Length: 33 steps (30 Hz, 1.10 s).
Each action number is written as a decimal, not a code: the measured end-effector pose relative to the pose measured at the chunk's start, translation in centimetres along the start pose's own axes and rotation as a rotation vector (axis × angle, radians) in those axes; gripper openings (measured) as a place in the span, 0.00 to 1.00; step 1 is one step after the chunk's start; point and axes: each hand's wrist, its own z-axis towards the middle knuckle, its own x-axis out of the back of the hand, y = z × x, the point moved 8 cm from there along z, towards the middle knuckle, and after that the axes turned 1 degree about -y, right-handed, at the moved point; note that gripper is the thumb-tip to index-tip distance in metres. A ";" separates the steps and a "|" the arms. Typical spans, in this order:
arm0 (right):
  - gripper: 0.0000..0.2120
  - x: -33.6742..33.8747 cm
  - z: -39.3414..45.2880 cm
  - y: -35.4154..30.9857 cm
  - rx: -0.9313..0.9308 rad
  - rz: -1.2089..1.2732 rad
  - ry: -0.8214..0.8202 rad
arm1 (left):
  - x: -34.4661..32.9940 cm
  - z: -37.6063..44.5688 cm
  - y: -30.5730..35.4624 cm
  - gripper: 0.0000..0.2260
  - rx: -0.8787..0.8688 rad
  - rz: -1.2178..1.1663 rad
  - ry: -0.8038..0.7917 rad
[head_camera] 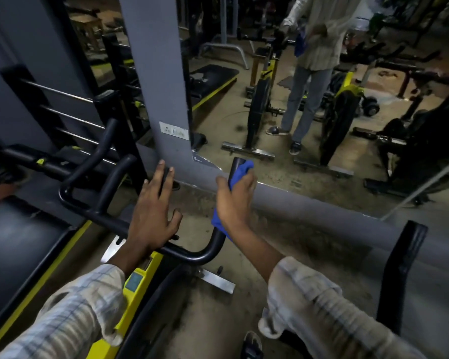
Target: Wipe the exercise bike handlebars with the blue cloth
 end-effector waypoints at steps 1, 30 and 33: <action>0.45 -0.7 -0.1 -0.2 -0.018 -0.081 -0.018 | 0.0 0.0 0.0 0.45 -0.001 -0.007 -0.004; 0.45 -1.5 -1.2 1.6 0.202 -0.371 0.095 | 0.0 -0.3 0.6 0.46 -0.045 0.001 -0.017; 0.40 -0.7 0.7 1.2 0.127 -0.247 0.156 | -0.1 -0.2 0.6 0.47 -0.045 0.003 -0.021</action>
